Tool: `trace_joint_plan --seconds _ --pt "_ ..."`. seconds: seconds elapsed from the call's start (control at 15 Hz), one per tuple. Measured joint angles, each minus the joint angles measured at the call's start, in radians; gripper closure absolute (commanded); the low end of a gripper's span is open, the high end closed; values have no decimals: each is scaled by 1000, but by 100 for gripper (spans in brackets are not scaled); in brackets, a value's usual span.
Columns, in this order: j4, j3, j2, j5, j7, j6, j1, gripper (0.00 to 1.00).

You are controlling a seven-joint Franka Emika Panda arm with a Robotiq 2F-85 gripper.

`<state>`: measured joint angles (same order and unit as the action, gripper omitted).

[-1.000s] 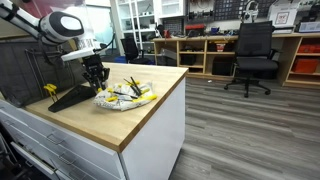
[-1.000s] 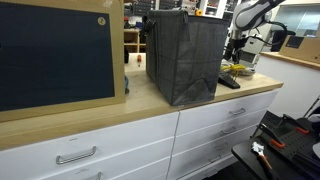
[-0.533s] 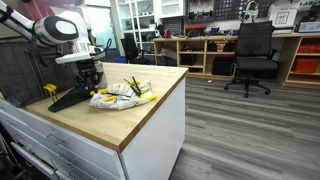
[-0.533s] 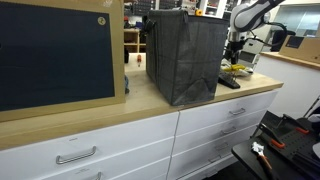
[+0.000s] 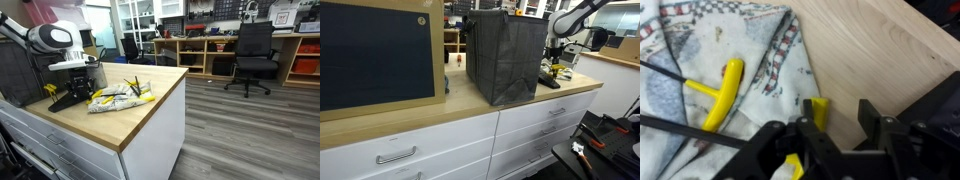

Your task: Pick up one yellow object from the right and put it in the silver tin

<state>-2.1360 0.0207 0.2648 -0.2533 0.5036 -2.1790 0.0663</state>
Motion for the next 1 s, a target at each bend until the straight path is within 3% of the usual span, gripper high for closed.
trace_joint_plan --seconds 0.2,1.0 --pt "0 -2 0 2 -5 0 1 0" --pt "46 0 29 24 -42 0 -10 0"
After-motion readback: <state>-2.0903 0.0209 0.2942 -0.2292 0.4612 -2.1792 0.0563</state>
